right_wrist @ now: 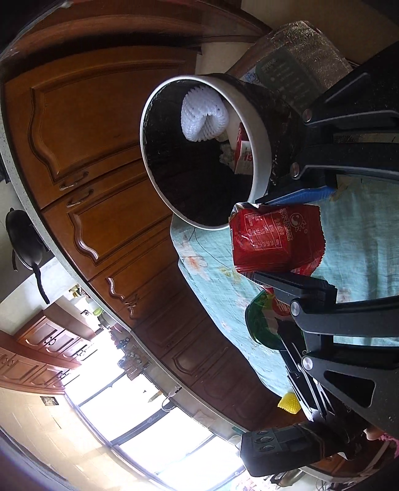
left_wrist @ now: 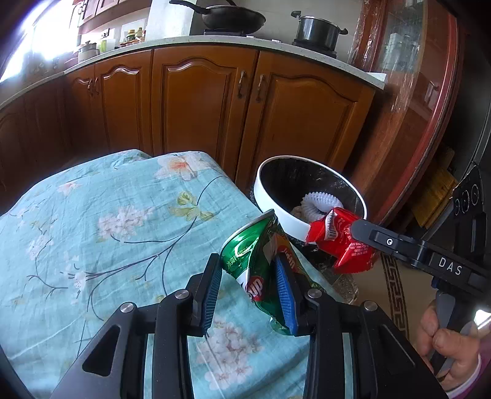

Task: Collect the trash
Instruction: 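Carry the green can and red wrapper over the bin and open both tools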

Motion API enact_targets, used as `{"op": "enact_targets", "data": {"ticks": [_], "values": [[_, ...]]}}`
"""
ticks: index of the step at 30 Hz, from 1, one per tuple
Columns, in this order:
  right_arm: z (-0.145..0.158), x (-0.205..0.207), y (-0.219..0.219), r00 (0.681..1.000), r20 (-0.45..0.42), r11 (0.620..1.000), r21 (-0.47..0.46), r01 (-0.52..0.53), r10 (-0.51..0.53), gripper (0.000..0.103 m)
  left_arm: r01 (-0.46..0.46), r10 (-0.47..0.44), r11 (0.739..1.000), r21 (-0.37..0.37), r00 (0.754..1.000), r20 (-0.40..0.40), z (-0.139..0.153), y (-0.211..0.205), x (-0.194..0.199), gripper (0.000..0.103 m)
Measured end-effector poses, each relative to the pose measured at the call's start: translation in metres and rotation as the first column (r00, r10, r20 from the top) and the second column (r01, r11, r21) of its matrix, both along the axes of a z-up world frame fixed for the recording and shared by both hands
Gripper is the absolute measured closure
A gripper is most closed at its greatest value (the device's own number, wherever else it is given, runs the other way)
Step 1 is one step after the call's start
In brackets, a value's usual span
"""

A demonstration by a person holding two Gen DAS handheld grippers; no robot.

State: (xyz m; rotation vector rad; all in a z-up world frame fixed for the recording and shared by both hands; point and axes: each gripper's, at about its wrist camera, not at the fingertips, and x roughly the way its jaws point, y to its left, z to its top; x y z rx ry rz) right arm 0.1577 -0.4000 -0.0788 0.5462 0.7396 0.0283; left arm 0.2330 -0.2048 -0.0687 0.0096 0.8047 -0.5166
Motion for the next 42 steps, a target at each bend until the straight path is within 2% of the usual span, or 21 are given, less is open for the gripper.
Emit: {"op": "enact_targets", "data": {"ticks": [17, 42], "values": [[0.004, -0.016, -0.031, 0.998, 0.012, 0.998, -0.003, 0.064, -0.064, 0.063, 0.031, -0.031, 1.000, -0.001, 1.000, 0.003, 0.006, -0.033, 0.006, 0.069], [0.009, 0.011, -0.069, 0.994, 0.000, 0.991, -0.078, 0.108, -0.108, 0.063, 0.035, -0.035, 0.999, -0.014, 0.999, -0.006, 0.011, -0.080, 0.056, 0.069]]}}
